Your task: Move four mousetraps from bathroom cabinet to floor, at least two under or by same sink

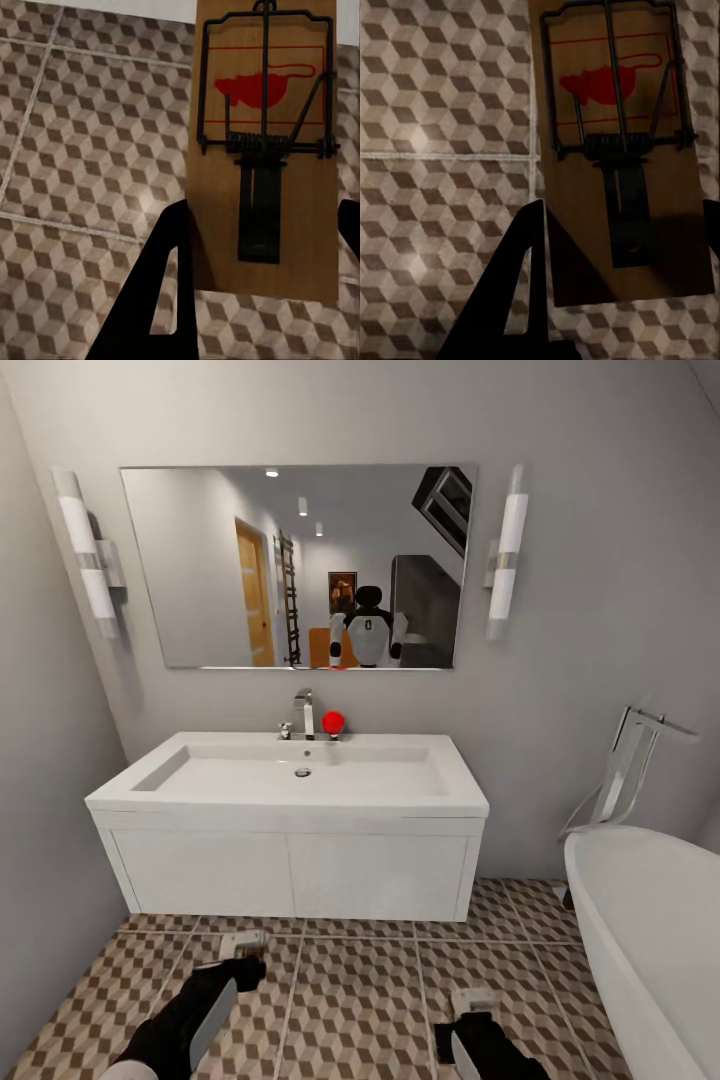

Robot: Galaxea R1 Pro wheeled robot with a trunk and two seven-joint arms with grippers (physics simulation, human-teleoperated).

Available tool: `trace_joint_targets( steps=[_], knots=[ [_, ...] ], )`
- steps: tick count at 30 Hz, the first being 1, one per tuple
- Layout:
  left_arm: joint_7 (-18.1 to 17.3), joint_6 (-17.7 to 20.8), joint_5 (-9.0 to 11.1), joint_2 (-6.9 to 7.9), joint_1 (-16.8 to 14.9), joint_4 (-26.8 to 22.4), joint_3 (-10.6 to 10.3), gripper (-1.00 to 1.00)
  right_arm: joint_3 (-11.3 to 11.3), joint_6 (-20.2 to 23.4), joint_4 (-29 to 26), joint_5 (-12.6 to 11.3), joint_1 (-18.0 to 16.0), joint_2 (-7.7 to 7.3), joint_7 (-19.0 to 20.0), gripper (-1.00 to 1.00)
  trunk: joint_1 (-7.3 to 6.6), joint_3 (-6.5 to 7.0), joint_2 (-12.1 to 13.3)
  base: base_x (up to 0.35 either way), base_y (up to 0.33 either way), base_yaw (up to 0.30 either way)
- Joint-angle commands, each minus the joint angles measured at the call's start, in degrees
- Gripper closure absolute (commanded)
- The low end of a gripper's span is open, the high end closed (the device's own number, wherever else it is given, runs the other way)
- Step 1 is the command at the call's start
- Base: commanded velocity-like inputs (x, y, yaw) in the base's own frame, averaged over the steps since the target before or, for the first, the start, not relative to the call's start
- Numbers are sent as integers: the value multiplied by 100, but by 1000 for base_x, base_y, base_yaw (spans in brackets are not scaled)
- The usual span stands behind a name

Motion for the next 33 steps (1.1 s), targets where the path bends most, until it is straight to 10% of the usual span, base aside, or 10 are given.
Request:
trace_joint_targets(
  steps=[1, 17, 33],
  knots=[
    [51, 40, 50, 5, -10, 13, -36, 100, -42, 26, -4, 42, -45, 8, 1, 100, 0, -7, -4, 0, 0, 0],
    [47, 68, 67, 16, -65, 282, -4, 100, -44, -1175, 591, 77, -245, 2, -196, 100, 0, -7, -4, 0, 0, 0],
    [54, 94, 85, -23, -65, 273, 23, 100, -30, -1310, 712, 89, -249, 0, -199, 100, 132, -115, -244, 0, 0, 0]
  ],
)
